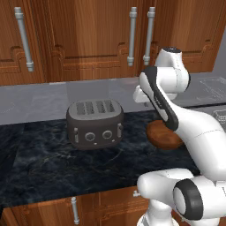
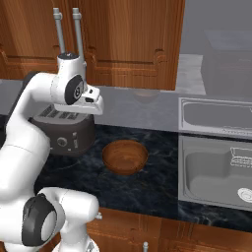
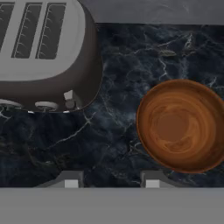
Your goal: Open the cabinet and setup a tea strainer by placing it in the bowl upright.
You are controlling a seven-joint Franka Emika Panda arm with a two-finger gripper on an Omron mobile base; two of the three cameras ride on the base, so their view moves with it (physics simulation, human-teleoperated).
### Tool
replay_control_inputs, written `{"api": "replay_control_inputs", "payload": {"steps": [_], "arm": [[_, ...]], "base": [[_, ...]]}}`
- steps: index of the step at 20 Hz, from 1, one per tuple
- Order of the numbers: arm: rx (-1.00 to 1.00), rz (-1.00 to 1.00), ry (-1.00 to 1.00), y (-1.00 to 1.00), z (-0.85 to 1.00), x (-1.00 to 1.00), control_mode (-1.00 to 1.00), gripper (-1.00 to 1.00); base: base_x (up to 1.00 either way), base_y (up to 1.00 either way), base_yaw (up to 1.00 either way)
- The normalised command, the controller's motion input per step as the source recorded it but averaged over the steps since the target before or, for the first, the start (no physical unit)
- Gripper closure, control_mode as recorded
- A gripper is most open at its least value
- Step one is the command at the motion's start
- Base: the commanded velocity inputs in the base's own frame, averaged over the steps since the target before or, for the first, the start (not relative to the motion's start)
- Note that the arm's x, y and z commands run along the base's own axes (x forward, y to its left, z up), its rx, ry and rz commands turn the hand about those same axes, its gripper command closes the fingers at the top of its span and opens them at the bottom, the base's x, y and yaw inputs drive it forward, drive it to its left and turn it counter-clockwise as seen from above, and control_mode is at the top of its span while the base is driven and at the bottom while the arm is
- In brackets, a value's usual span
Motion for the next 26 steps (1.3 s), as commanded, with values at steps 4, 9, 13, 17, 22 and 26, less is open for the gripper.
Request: {"api": "replay_control_inputs", "payload": {"steps": [4, 9, 13, 17, 22, 26], "arm": [[0.00, -0.04, -0.20, 0.00, 0.00, -0.17, -1.00, -1.00], [-0.08, -0.15, -0.45, 0.00, 0.17, -0.25, -1.00, -1.00], [0.00, -0.06, -0.54, -0.02, 0.71, -0.24, -1.00, -1.00], [0.00, -0.04, -0.51, 0.00, 0.95, -0.21, -1.00, -1.00], [0.03, -0.04, -0.36, 0.00, 1.00, -0.16, -1.00, -1.00], [0.03, 0.00, -0.22, 0.00, 0.97, -0.11, -1.00, -1.00]], "base": [[0.00, 0.00, 0.00], [0.00, 0.00, 0.00], [0.00, 0.00, 0.00], [0.00, 0.00, 0.00], [0.00, 0.00, 0.00], [0.00, 0.00, 0.00]]}}
